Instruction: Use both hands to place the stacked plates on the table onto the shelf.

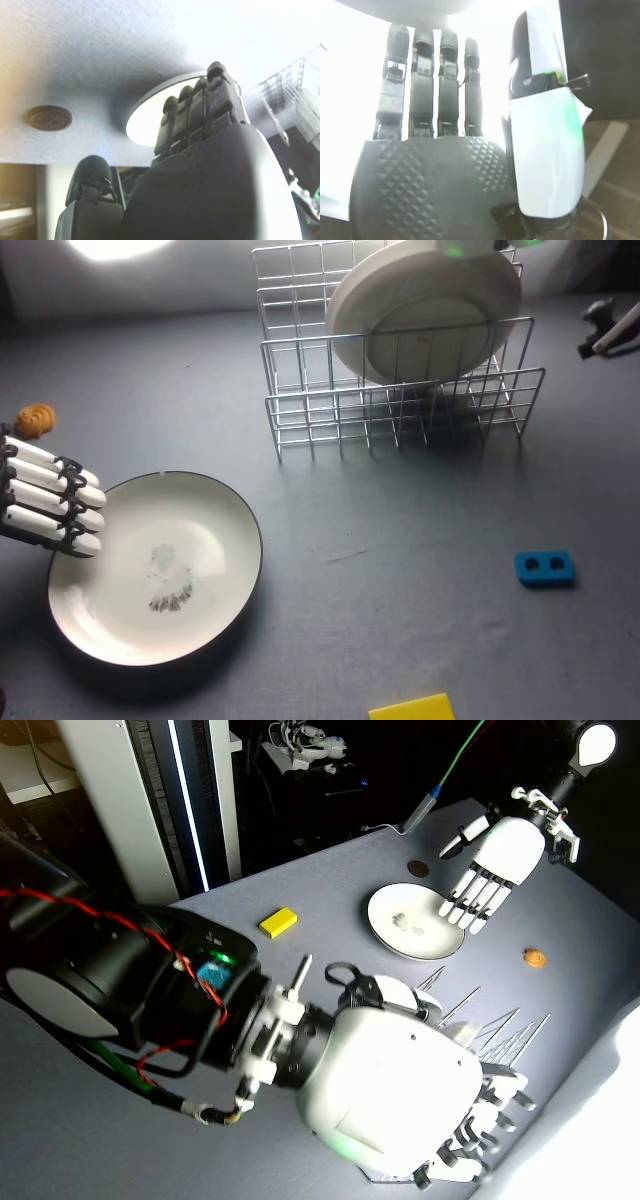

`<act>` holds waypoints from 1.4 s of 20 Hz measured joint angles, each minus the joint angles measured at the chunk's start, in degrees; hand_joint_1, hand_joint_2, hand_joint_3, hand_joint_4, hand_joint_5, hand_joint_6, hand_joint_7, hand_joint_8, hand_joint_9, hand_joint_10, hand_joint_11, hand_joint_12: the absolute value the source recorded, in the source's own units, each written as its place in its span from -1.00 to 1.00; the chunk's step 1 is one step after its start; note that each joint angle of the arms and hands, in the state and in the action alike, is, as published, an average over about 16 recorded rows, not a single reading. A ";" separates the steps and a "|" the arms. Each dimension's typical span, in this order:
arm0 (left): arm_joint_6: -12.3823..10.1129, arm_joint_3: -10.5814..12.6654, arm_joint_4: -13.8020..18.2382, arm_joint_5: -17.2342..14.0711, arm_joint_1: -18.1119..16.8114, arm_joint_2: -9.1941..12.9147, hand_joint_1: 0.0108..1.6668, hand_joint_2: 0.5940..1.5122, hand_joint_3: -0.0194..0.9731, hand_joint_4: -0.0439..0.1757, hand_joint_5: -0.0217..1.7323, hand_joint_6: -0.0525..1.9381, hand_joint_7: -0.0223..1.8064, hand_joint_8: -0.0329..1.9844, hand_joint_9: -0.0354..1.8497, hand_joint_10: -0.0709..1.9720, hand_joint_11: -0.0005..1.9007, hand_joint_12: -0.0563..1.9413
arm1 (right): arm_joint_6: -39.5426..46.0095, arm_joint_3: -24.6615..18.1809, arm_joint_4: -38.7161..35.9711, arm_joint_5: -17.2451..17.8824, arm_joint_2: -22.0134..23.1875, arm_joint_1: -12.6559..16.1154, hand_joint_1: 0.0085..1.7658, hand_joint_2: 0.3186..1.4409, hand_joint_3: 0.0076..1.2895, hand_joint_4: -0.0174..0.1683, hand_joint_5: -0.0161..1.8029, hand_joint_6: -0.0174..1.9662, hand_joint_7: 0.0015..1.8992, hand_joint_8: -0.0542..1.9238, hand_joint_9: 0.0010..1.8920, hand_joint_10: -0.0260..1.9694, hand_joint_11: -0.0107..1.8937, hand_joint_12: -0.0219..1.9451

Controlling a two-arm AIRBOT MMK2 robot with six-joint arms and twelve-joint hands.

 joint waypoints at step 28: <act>-4.11 2.76 -3.94 1.55 7.55 -2.67 -1.00 0.37 -0.93 -0.60 -0.97 -0.97 -0.97 -0.97 -0.99 -0.97 -0.97 -0.91 | -53.59 -25.72 -1.75 -0.66 -0.64 -3.34 0.22 0.07 -0.99 -0.77 -0.96 -0.97 -0.99 -0.93 -0.98 -0.96 -0.97 -0.82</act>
